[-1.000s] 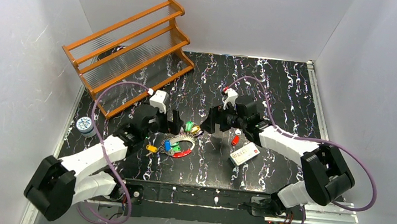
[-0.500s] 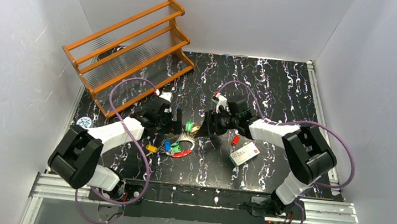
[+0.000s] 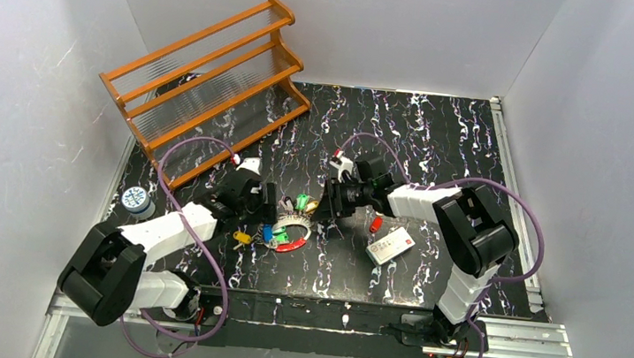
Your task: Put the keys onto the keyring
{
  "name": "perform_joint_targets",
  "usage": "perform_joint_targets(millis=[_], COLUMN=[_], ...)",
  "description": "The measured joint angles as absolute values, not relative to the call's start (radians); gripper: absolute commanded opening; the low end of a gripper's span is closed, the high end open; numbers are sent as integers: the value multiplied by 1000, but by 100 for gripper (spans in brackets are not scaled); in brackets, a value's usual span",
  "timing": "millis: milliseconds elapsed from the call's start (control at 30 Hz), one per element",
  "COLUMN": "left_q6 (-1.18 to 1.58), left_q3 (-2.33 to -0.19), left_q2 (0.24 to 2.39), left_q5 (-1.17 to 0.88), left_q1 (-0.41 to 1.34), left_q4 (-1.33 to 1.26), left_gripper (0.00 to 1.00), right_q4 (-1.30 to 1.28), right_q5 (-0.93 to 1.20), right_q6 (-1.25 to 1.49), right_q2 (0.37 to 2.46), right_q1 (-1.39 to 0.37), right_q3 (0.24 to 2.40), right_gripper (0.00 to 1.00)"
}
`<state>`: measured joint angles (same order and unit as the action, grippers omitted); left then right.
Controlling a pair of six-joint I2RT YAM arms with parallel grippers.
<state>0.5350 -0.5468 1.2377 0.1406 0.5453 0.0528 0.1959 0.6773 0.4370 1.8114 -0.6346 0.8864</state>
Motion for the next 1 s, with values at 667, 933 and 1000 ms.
perform_joint_targets(millis=[667,933,1000], left_q6=[570,569,570], left_q3=[-470,-464,-464], left_q2=[1073,1072,1072], left_q5=[139,139,139], left_q1=[545,545,545], left_q4=[29,30,30], left_gripper=[55,52,50], right_q4=[36,-3,-15], right_q5=[572,594,596], right_q6=[284,285,285], right_q2=[1921,1883,1870], right_q1=[-666,-668,-669], right_q3=[1080,1032,1020], right_gripper=[29,26,27])
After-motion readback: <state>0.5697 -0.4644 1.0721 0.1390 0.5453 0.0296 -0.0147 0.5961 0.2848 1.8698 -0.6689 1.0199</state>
